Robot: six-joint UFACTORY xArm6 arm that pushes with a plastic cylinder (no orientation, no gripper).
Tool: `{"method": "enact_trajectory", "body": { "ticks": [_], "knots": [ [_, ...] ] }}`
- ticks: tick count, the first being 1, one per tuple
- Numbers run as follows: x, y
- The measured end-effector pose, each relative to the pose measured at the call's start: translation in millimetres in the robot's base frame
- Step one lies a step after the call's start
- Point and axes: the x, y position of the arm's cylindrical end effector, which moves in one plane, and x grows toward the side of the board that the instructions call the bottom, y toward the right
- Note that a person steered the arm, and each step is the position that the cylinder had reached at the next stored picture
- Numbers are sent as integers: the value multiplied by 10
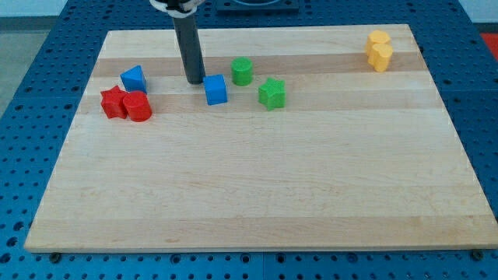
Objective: Slide the blue triangle to the right side of red circle
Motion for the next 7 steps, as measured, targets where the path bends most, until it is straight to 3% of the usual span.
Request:
{"method": "enact_trajectory", "body": {
  "ticks": [3,4,5,6,7],
  "knots": [
    [88,92],
    [-77,-143],
    [-632,-545],
    [-759,-592],
    [-1234,-1079]
  ]
}}
